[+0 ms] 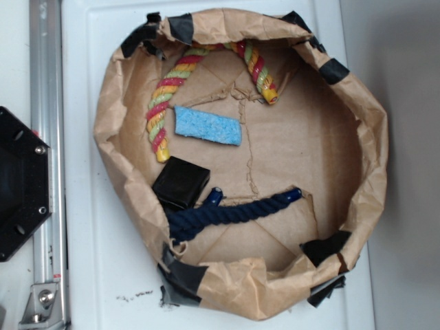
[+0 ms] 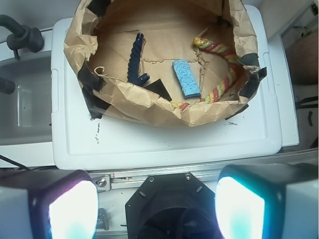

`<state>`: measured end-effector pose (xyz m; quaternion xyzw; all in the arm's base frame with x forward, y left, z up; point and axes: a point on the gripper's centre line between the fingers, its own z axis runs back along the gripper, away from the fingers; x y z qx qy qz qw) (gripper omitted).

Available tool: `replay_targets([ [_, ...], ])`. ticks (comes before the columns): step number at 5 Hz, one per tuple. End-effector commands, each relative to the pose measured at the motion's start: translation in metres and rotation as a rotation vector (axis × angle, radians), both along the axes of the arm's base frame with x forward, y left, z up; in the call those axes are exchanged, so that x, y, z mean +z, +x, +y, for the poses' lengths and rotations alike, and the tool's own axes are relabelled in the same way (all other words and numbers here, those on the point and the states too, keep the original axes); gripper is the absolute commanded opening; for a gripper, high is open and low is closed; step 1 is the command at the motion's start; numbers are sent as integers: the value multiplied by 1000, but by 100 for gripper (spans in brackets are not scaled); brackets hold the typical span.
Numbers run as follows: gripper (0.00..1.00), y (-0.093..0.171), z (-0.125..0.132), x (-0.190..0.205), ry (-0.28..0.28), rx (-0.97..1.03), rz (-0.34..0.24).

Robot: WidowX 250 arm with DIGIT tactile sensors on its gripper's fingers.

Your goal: Grab the blue sponge.

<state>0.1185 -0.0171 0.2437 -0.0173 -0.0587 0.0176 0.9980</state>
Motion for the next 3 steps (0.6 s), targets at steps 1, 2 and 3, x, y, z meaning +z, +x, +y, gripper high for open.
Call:
replay_targets([
  [1, 100, 0, 0, 0, 0, 0, 0],
  [2, 100, 27, 9, -7, 4, 29, -5],
  [3, 100, 78, 19, -36, 18, 12, -25],
])
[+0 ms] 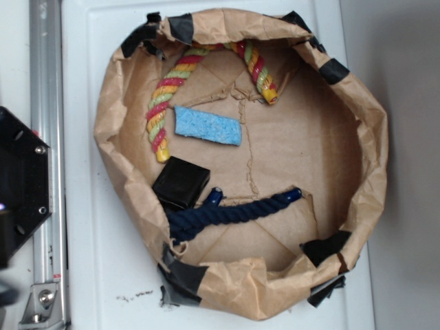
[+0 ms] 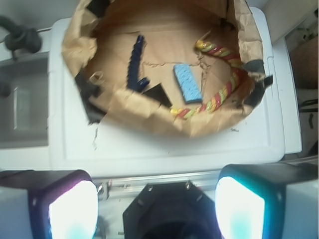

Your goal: Grab the blue sponge.

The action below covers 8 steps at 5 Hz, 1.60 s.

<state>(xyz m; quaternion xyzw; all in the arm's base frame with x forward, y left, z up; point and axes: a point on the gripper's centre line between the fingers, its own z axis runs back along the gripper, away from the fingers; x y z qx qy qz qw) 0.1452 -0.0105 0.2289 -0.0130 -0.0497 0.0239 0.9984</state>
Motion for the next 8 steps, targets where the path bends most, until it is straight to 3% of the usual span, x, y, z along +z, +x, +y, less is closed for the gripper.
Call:
replay_targets([
  [1, 100, 91, 20, -72, 35, -18, -32],
  [2, 100, 114, 26, -124, 81, -92, 47],
  [3, 100, 101, 32, -176, 87, -172, 125],
  [5, 100, 108, 72, -261, 67, -158, 230],
  [6, 0, 117, 63, -267, 87, -149, 254],
  [8, 0, 109, 51, -245, 151, -185, 228],
])
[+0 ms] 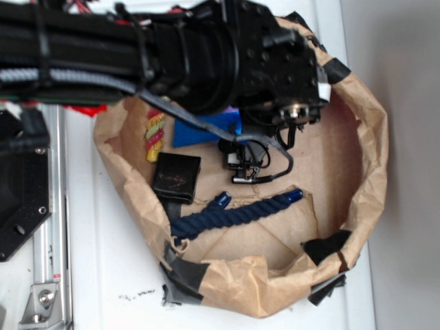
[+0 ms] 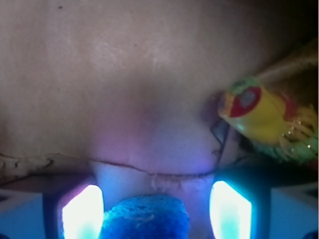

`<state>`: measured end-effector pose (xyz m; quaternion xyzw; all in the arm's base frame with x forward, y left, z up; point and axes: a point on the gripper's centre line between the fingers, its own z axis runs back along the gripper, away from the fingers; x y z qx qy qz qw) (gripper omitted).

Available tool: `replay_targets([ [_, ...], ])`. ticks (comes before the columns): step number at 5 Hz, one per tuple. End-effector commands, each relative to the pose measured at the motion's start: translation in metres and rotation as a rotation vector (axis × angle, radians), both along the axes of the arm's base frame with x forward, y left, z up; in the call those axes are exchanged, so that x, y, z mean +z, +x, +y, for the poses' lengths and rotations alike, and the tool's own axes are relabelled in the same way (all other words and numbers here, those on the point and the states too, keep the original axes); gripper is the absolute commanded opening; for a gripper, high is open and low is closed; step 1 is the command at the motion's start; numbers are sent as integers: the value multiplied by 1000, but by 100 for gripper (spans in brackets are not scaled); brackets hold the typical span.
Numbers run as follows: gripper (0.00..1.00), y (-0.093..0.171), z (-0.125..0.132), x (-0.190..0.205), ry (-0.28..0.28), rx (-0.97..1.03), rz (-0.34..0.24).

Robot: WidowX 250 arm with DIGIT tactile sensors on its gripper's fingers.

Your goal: Grab the blue sponge.

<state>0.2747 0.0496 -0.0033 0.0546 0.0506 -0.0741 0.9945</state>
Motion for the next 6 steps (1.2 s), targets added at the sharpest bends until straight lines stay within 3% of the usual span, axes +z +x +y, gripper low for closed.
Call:
replay_targets([
  [1, 0, -21, -4, 16, 17, 24, -13],
  [2, 0, -22, -6, 65, -1, 54, -96],
  [3, 0, -24, -12, 114, -57, 73, -150],
  [4, 0, -23, -20, 164, -61, 88, -150],
  [5, 0, -18, -26, 172, -50, 84, -125],
  [6, 0, -16, -27, 170, -41, 71, -157],
])
